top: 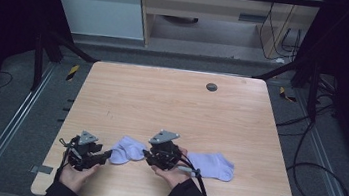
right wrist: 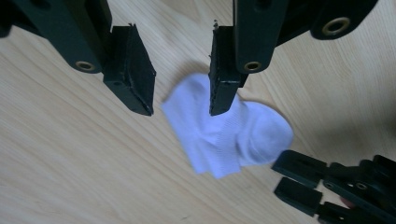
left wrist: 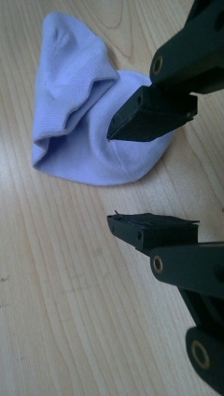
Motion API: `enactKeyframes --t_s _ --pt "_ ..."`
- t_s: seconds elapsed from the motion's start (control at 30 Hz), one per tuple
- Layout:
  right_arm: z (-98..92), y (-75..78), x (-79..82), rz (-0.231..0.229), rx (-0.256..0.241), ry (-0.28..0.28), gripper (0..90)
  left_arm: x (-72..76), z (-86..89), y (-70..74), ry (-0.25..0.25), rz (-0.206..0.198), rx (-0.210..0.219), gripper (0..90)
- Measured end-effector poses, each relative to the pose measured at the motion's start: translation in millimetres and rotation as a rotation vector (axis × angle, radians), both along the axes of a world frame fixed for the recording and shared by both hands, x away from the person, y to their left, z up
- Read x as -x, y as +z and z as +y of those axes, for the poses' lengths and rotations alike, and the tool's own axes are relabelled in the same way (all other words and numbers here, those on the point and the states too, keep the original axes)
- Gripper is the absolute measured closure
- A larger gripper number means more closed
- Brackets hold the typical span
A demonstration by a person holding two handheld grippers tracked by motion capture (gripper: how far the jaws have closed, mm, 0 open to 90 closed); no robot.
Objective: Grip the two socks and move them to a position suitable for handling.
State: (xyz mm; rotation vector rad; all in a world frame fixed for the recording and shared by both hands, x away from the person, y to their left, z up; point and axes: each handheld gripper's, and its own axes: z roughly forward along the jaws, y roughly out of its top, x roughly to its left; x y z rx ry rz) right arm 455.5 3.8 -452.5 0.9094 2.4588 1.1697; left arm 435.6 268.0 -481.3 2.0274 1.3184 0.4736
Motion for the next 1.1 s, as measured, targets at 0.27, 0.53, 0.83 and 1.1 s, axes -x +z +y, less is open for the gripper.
enactKeyframes --t_s 0.27,0.53,0.83,1.1 --pt "37.5 -18.6 -3.6 0.008 0.046 0.056 62.6 -3.2 -4.9 -6.6 -0.016 0.046 -0.020 56.6" --pt "52.8 -32.9 -6.5 0.022 0.082 0.078 66.2 -3.9 -7.2 -7.9 -0.028 0.060 -0.029 62.6" --pt "57.3 -42.0 -5.7 0.028 0.111 0.072 87.1 -4.4 -8.0 -7.0 -0.030 0.063 -0.032 74.4" --pt "33.3 -15.9 -12.4 0.002 -0.062 -0.031 87.9 -4.7 -8.7 -6.7 -0.039 0.072 -0.028 84.3"
